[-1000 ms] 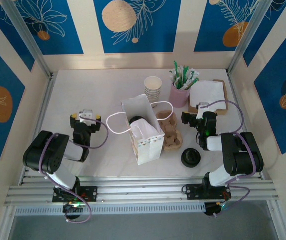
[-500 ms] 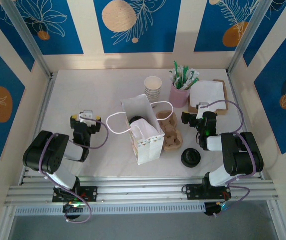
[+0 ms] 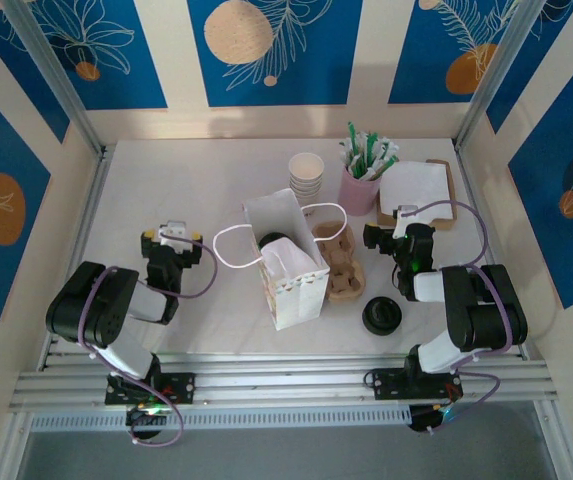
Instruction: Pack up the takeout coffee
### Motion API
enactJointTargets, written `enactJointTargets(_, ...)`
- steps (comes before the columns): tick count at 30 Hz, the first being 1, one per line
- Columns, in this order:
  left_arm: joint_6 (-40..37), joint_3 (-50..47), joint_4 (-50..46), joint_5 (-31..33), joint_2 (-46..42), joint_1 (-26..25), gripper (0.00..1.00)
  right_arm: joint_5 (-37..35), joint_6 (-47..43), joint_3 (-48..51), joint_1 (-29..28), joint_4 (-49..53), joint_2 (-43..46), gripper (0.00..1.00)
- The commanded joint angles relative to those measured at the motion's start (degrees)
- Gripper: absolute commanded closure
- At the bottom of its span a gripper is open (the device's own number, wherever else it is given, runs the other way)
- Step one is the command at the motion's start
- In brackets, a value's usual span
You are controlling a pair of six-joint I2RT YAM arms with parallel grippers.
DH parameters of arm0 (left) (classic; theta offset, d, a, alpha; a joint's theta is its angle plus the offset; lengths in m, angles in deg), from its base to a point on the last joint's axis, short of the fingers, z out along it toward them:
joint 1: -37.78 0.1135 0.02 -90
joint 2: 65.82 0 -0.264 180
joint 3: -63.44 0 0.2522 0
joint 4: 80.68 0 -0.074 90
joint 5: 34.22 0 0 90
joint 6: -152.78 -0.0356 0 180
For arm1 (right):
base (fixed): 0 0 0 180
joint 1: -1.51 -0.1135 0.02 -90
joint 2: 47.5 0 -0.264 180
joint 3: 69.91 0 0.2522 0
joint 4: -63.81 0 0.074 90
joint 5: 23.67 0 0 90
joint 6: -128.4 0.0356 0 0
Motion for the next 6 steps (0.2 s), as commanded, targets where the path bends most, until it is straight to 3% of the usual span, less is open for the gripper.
enactJointTargets(1,1.1,0.8,0.6,-0.9,-1.2,0.8,0.0,0.6,0.6,-1.3,0.3,-1.2,-0.1,0.01)
enactJointTargets(6,1.1,0.8,0.6,-1.0,-1.2,0.8,0.0,0.7,0.5,-1.3,0.3,-1.2,0.0,0.01)
